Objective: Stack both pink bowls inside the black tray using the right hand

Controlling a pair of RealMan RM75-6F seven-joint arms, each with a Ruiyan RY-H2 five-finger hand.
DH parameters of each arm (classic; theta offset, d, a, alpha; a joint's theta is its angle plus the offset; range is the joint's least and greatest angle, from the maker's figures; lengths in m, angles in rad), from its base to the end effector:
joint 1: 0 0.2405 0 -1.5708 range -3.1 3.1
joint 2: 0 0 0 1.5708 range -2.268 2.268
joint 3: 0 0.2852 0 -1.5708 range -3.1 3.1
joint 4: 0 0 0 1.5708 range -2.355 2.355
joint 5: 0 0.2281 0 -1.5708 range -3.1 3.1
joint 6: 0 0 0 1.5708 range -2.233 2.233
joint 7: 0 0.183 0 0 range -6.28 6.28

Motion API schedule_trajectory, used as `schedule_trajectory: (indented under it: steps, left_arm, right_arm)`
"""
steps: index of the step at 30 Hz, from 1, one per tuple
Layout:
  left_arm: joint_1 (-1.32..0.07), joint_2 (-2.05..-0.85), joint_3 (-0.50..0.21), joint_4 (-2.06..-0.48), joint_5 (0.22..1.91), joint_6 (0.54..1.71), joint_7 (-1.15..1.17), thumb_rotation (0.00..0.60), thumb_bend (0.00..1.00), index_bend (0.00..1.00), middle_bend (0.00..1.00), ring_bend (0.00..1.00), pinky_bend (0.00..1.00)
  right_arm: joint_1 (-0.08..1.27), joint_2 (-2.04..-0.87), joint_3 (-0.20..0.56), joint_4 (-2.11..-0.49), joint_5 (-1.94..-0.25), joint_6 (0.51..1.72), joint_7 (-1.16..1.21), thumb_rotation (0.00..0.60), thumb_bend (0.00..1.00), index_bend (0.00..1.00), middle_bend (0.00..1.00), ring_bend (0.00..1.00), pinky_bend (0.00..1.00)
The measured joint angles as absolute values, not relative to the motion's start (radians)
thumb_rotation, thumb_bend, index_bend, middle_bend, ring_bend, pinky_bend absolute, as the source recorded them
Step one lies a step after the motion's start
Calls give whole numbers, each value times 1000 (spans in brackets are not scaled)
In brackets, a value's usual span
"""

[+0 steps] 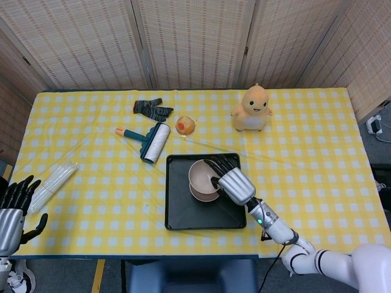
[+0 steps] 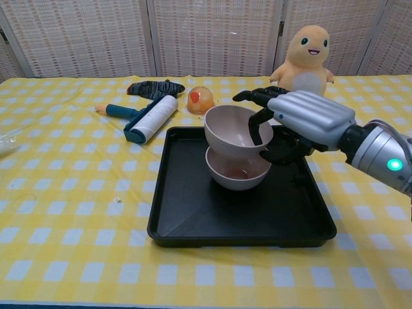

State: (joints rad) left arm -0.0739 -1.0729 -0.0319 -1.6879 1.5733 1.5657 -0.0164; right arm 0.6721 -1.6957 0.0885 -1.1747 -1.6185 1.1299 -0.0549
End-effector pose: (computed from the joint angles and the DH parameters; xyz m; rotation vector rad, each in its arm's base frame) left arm -0.3175 0.2142 0.1691 -1.3918 -0.8693 -1.0127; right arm -0.1630 -0.3724 -0.0765 2.0093 -0.6663 1.1649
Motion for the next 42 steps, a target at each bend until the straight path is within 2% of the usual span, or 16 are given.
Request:
schedule_trajectory:
  steps: [4,9,14,23,32,42]
  left_arm:
    - [-71,-1066,-33,-1690,1577,1572,-26,600,469,0,53,79,0]
    - [-68,-1062,-33,-1692,1580,1577,-31,600,469,0,53,79,0]
    - [-69,-1064,-32,-1693,1584,1574,-30,600,469,0,52,79,0]
    - [-66,-1066,-32,-1692,1588,1578,-23,600,469,0,52,78,0]
    - [-72,-1074,-27,-1689,1588,1559,-5,600,469,0,52,78,0]
    - [-80,-1092,-23,-1687,1584,1537,28,600,469,0,52,78,0]
  right_arm:
    - [677,-1707,79,-1166,-1619,1123,-62,600,434,651,77,36,0]
    - [674,-1701,72,-1173,-1610,1118,-81,600,434,463,25,5,0]
    - [668,-1680,71,-1202,-1591,1108,-103,600,434,338,0,0,0]
    - [654,-1636,63,-1262,-1575,1107,-133,600,434,283,0,0,0]
    - [555,-1502,38,-1391,-1587,1253,-120,600,434,211,0,0,0]
    - [320,-1253,-15,-1582,-1497,1444,-164,600,434,51,0,0,0]
